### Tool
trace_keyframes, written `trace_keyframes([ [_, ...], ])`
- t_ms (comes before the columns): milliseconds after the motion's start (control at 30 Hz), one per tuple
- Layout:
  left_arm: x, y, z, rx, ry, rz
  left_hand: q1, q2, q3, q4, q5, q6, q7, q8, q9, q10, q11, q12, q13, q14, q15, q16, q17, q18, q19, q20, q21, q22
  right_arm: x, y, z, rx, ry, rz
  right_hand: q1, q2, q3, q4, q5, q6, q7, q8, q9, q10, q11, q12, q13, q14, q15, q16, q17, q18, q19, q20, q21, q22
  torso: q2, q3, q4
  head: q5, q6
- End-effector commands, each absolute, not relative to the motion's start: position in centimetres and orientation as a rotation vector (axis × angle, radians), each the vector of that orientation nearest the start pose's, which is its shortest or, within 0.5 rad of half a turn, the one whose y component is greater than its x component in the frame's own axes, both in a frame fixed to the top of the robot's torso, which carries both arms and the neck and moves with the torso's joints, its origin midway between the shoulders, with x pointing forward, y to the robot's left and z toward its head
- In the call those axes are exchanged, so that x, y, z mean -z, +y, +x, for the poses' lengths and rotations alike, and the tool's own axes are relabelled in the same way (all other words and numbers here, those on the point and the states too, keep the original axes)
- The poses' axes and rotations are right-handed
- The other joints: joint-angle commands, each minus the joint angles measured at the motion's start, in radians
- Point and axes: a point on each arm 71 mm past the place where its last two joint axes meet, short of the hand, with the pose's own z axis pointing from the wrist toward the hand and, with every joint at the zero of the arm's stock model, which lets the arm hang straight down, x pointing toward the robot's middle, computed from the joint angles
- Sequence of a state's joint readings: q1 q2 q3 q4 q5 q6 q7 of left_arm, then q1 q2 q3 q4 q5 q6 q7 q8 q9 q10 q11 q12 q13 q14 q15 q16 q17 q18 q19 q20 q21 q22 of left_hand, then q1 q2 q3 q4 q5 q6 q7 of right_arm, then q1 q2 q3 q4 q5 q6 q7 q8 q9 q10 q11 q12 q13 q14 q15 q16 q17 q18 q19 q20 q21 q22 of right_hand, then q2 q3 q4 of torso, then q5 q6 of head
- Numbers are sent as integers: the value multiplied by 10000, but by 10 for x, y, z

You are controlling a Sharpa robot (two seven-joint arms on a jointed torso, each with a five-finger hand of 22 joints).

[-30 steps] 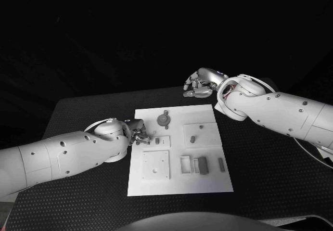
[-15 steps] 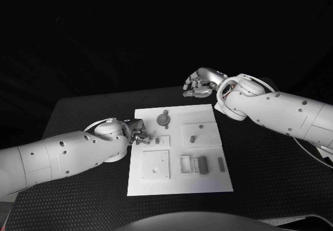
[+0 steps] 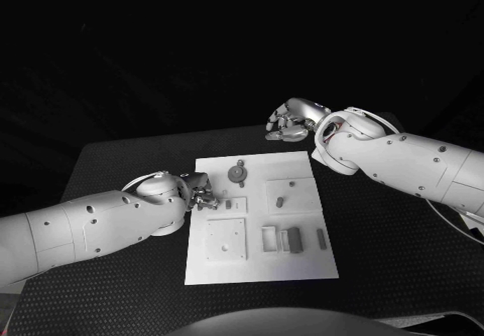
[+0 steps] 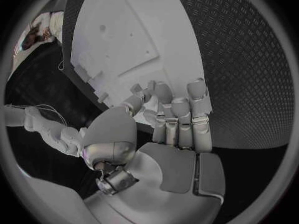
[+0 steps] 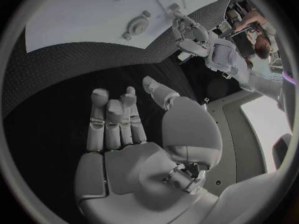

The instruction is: Assemble the parts on the task board

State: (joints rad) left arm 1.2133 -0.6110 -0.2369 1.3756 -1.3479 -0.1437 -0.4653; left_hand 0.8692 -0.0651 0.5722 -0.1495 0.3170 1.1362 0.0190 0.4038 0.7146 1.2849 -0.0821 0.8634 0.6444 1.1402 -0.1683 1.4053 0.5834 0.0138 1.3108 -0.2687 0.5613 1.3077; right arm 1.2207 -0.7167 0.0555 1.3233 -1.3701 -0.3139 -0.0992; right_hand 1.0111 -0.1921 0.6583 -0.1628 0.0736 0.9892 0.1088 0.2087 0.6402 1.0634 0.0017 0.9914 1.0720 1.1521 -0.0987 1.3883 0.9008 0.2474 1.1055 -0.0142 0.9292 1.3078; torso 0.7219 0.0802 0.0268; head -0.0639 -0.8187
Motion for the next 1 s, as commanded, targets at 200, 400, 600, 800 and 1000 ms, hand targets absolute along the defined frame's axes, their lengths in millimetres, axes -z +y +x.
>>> trace_keyframes([
  [200, 274, 142, 478, 3684, 20919, 1117, -129, -250, 0, 317, -321, 7, 37, -26, 32, 64, -34, -8, 29, 110, -175, 19, 0, 170, -23, -70, 7, 174, 153, -197, 537, -6464, 15980, -72, -43, 82, 9, 73, 19, -14, 80, 4, -14, 9, 41, 55, -10, 1, -11, -23, -18, 144, 23, -17, -30, 150, -1, 0, 5, -4, 1],
  [400, 274, 142, 478, 3698, 20869, 1078, -171, -300, -11, 453, -672, 7, 38, -37, 45, 63, -37, -20, 43, 108, -178, 19, 1, 174, -31, -68, 3, 176, 153, -197, 537, -6459, 15977, -67, -43, 82, 9, 73, 19, -14, 80, 3, -14, 9, 41, 55, -11, 1, -11, -23, -18, 144, 23, -17, -31, 150, -3, -3, -3, -11, 5],
  [600, 274, 142, 478, 3706, 20820, 1041, -245, -344, -29, 560, -701, 5, 38, -46, 50, 64, -37, -25, 50, 105, -178, 18, 2, 174, -36, -65, -1, 176, 153, -197, 537, -6459, 15977, -66, -42, 81, 9, 72, 19, -15, 80, 3, -14, 10, 41, 55, -11, 2, -10, -23, -19, 144, 23, -18, -31, 150, -1, -4, 1, -17, 15],
  [800, 273, 142, 479, 3705, 20776, 1000, -308, -395, -39, 656, -717, 5, 37, -53, 54, 62, -38, -32, 56, 103, -179, 18, 3, 177, -39, -67, -3, 176, 153, -198, 537, -6454, 15981, -65, -41, 81, 9, 72, 19, -17, 81, 3, -15, 10, 41, 55, -12, 1, -10, -23, -19, 144, 23, -18, -31, 150, 3, -6, 8, -26, 9],
  [1000, 273, 143, 479, 3707, 20710, 960, -392, -457, -38, 805, -734, 1, 36, -64, 59, 64, -39, -38, 64, 102, -182, 20, 5, 181, -41, -69, -5, 177, 153, -197, 537, -6455, 15982, -66, -41, 81, 9, 72, 19, -18, 81, 3, -15, 10, 42, 55, -13, 2, -10, -23, -19, 144, 23, -18, -32, 150, 1, -4, 2, -26, 4],
])
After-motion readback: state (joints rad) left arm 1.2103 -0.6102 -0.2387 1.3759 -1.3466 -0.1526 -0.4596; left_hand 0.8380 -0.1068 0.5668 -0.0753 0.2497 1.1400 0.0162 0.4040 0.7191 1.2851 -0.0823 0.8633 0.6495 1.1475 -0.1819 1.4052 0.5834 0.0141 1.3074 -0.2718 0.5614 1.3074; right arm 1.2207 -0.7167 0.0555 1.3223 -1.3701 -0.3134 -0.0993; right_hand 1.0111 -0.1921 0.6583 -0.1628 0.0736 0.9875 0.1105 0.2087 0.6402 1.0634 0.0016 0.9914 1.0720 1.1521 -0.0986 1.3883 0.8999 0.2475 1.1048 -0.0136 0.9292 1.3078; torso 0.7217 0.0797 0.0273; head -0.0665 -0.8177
